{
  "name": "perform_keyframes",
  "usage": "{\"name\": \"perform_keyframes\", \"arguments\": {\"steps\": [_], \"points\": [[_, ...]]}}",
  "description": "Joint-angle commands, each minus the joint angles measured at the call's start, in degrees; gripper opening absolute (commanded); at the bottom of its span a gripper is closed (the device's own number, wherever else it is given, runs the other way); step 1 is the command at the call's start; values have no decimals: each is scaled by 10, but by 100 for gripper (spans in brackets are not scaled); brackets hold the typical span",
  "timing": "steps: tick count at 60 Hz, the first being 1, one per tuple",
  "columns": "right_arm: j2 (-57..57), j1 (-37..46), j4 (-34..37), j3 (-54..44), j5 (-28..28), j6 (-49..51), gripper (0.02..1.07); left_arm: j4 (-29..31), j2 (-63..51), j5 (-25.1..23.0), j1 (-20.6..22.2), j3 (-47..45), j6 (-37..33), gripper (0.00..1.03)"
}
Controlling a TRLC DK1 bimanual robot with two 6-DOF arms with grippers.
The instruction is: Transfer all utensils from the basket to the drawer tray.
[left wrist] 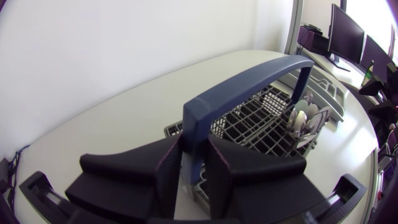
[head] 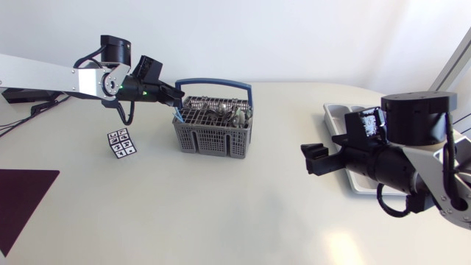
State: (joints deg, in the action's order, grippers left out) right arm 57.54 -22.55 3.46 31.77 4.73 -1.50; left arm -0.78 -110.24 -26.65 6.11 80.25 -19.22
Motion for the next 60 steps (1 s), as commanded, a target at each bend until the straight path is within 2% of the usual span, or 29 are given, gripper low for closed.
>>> {"name": "perform_keyframes", "arguments": {"steps": [1,22,36,38,39,44,45,47,54,60], "points": [[-6,-6,5,-7,4,-11,102,24,21,-21,-1,-34,21,10],[-3,-11,6,-3,4,-8,102,20,151,-20,5,-185,14,10],[1,-22,3,-11,5,-7,102,5,262,27,31,-298,16,11],[1,-22,3,-13,5,-7,102,3,272,34,36,-308,16,15],[1,-25,3,-14,6,-7,102,1,281,37,43,-319,16,22],[2,-34,1,-18,7,-8,102,-5,297,63,63,-332,12,42],[2,-36,1,-19,8,-8,102,-5,298,64,64,-332,12,44],[3,-38,0,-19,9,-8,102,-5,304,70,65,-331,16,55],[4,-50,-2,-19,16,-10,102,7,341,76,68,-318,38,81],[3,-58,1,-17,23,-10,102,24,403,74,68,-312,58,89]]}}
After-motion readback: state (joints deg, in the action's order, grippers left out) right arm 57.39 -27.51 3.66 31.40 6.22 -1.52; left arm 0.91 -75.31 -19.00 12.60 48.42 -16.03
